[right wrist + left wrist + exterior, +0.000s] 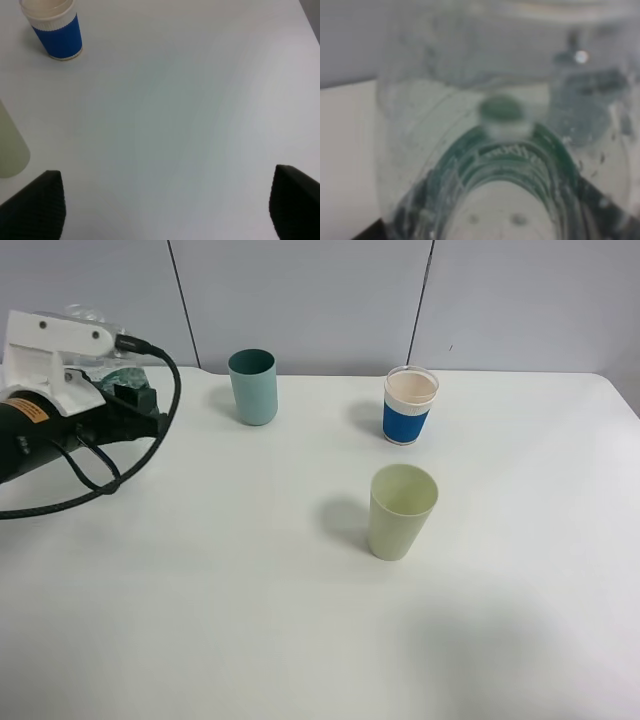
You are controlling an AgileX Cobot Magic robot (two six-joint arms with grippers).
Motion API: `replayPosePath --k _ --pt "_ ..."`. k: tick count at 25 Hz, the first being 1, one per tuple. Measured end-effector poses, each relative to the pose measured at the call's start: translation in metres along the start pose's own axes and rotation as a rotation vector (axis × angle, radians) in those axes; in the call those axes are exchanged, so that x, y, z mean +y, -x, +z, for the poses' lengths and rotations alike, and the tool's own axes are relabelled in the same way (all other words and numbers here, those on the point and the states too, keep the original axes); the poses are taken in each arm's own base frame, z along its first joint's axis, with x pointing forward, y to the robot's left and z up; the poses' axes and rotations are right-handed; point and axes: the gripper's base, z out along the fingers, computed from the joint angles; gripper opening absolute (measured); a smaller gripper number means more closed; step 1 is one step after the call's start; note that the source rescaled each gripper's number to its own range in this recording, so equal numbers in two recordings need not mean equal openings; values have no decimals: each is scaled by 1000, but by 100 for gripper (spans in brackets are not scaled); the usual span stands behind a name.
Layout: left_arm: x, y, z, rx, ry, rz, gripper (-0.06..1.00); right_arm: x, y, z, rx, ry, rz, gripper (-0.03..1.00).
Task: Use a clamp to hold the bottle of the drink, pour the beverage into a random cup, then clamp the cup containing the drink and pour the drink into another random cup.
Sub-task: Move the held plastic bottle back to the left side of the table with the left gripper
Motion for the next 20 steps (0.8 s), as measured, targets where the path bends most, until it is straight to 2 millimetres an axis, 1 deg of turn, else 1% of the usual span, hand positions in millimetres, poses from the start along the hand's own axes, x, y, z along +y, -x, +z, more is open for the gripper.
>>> replayPosePath --k 2,4,8,13,20 --pt "8 1 1 -6 -10 -74 3 0 0 0 0 0 0 51" --pt "16 1 2 -13 -11 -112 3 0 0 0 0 0 0 51" --pt "26 -7 8 2 -21 -106 3 0 0 0 0 0 0 51" --pt "26 -27 20 40 -47 -80 3 0 0 0 0 0 0 51" --pt "22 -53 35 33 -91 -54 3 0 0 0 0 0 0 51"
